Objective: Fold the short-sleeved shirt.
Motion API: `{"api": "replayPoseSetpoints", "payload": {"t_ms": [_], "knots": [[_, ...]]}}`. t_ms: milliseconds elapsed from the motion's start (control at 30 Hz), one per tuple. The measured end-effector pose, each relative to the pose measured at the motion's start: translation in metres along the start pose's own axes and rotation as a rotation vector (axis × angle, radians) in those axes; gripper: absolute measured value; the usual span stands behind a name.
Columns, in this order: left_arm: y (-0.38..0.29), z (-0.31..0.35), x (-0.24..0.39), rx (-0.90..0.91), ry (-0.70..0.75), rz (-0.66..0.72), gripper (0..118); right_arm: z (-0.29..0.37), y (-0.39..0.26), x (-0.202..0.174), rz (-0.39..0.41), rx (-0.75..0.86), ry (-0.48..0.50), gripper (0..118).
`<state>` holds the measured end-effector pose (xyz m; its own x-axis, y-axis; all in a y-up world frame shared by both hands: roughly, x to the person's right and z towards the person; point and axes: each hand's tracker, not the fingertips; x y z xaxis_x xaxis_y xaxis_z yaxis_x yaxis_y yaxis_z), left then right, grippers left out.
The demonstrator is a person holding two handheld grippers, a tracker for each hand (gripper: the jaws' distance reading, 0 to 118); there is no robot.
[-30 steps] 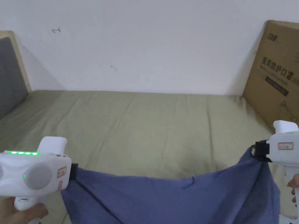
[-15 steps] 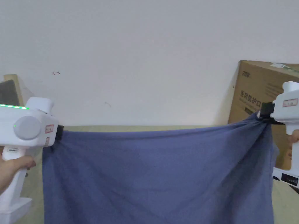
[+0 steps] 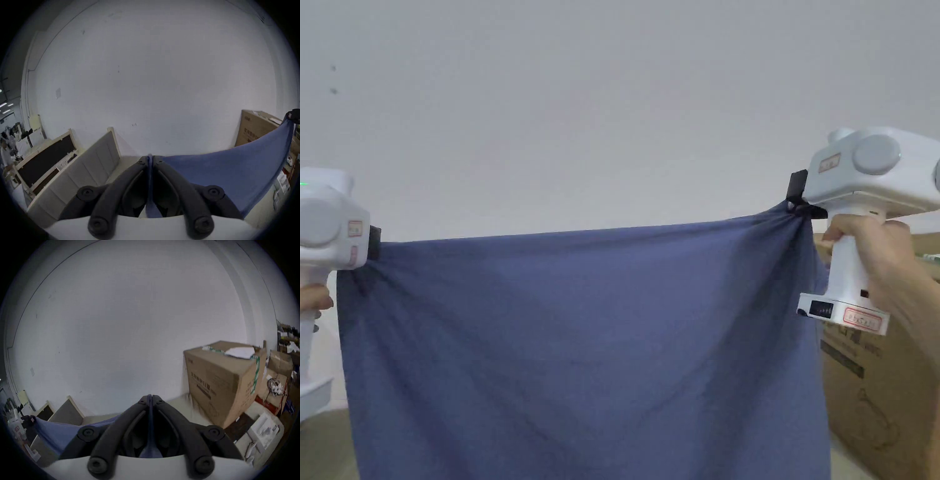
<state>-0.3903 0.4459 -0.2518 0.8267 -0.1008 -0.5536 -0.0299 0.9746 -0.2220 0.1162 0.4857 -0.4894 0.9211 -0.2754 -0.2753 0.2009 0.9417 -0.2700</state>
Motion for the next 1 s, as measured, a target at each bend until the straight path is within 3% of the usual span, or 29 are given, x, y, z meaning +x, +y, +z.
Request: {"api": "replayPoseSetpoints", "payload": {"t_ms": [67, 200, 333, 433, 600, 767, 900, 1000], "knots": [[0.018, -0.009, 0.0, 0.026, 0.024, 0.006, 3, -0.004, 0.019, -0.01, -0.03, 0.034, 0.037, 1], [0.042, -0.024, -0.006, 0.094, 0.018, 0.096, 3, -0.014, 0.041, -0.025, 0.022, 0.062, 0.009, 1], [0.039, -0.046, 0.002, 0.1, 0.065, 0.026, 3, -0.029, 0.036, -0.024, -0.025, 0.061, 0.048, 1], [0.008, -0.072, 0.01, 0.069, 0.07, 0.032, 3, -0.053, 0.002, -0.021, 0.057, 0.001, 0.016, 1], [-0.09, -0.132, 0.028, -0.115, 0.042, 0.039, 3, -0.115, -0.09, 0.008, 0.049, -0.197, -0.018, 1], [-0.235, -0.192, 0.059, -0.38, 0.04, 0.006, 3, -0.186, -0.227, 0.053, 0.063, -0.468, -0.112, 1], [-0.341, -0.205, 0.078, -0.592, 0.026, 0.054, 3, -0.208, -0.329, 0.085, 0.064, -0.655, -0.179, 1], [-0.401, -0.207, 0.086, -0.696, 0.033, 0.005, 3, -0.214, -0.392, 0.109, 0.123, -0.772, -0.221, 1]]}}
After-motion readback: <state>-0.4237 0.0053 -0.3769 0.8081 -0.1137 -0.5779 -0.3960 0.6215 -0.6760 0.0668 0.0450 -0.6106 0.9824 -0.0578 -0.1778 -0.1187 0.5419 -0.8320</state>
